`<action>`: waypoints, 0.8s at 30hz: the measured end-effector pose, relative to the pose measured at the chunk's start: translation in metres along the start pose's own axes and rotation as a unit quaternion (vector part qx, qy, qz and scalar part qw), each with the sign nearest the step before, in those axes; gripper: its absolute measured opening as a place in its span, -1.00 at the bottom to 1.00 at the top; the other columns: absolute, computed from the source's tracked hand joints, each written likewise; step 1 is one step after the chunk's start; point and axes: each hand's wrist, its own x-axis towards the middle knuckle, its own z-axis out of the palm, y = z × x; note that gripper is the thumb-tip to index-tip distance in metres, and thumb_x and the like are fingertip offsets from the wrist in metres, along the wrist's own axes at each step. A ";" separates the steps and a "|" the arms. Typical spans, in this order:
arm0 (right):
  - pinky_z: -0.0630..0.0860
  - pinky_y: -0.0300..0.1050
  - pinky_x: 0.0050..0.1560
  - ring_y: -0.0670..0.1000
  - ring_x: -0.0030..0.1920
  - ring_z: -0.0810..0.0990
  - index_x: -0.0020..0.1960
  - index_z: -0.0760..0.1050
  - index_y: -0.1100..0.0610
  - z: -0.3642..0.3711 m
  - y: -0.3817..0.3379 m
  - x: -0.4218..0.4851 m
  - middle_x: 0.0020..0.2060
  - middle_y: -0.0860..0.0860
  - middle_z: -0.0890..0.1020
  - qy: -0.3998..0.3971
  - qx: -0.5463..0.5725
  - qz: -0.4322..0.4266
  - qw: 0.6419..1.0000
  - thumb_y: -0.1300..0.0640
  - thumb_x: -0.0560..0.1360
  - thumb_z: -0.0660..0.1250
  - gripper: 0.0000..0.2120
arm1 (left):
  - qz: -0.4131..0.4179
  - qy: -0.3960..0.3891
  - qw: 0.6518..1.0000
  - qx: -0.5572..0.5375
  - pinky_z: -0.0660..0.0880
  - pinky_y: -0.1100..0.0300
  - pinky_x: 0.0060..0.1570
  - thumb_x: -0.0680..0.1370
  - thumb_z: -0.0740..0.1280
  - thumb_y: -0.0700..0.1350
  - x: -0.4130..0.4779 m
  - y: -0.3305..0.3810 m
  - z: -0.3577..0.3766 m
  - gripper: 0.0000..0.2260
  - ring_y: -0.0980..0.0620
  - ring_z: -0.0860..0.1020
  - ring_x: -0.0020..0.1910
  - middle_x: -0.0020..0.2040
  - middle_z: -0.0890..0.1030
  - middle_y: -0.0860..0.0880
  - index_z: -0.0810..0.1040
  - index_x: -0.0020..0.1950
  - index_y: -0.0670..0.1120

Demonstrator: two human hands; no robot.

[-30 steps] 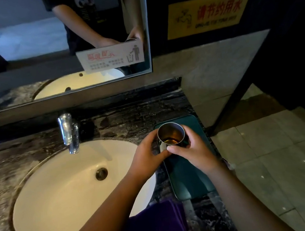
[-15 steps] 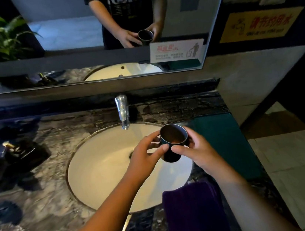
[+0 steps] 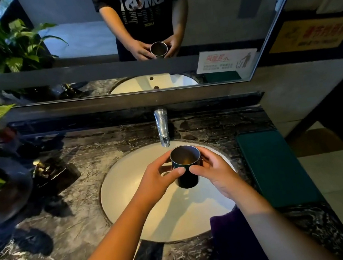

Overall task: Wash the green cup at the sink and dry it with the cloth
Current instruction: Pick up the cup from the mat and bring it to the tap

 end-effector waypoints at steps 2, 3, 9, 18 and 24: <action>0.51 -0.05 0.37 0.02 0.36 0.58 0.35 0.56 -0.10 0.003 0.004 0.005 0.29 -0.01 0.67 0.005 0.005 0.008 1.000 -0.13 0.33 0.62 -0.38 | -0.017 0.007 1.000 -0.018 0.62 -0.12 0.16 0.55 0.46 -0.09 0.002 -0.004 -0.003 -0.62 -0.01 0.60 0.21 0.21 0.65 0.15 0.56 0.31 0.23; 0.53 -0.08 0.32 0.00 0.36 0.59 0.34 0.57 -0.12 0.003 0.007 0.007 0.29 -0.02 0.67 0.006 0.006 0.011 1.000 -0.08 0.37 0.60 -0.44 | -0.024 0.008 0.999 -0.024 0.63 -0.14 0.13 0.54 0.47 -0.07 0.004 -0.006 -0.004 -0.62 -0.06 0.60 0.21 0.22 0.64 0.13 0.56 0.30 0.24; 0.57 -0.15 0.26 0.00 0.36 0.59 0.34 0.57 -0.13 0.002 0.027 0.023 0.30 -0.01 0.66 -0.008 0.033 0.052 0.998 -0.07 0.39 0.60 -0.45 | -0.063 0.007 0.998 -0.024 0.61 -0.06 0.17 0.52 0.49 -0.05 0.018 -0.020 -0.009 -0.61 -0.06 0.57 0.24 0.22 0.64 0.16 0.56 0.31 0.23; 0.53 -0.02 0.38 -0.02 0.40 0.56 0.43 0.46 -0.16 -0.006 0.068 0.058 0.34 -0.09 0.63 -0.030 0.034 0.118 0.992 -0.05 0.36 0.61 -0.32 | -0.123 -0.025 0.992 -0.029 0.62 0.24 0.04 0.55 0.45 -0.02 0.042 -0.048 -0.016 -0.62 0.10 0.59 0.20 0.22 0.64 0.22 0.54 0.36 0.21; 0.50 -0.02 0.39 -0.04 0.36 0.57 0.38 0.51 -0.13 -0.013 0.084 0.079 0.28 -0.12 0.66 -0.024 0.010 0.127 0.992 -0.03 0.33 0.57 -0.37 | -0.167 0.078 0.983 -0.007 0.65 0.14 0.04 0.56 0.45 -0.12 0.072 -0.054 -0.038 -0.66 0.03 0.68 0.05 0.14 0.68 -0.01 0.58 0.33 -0.04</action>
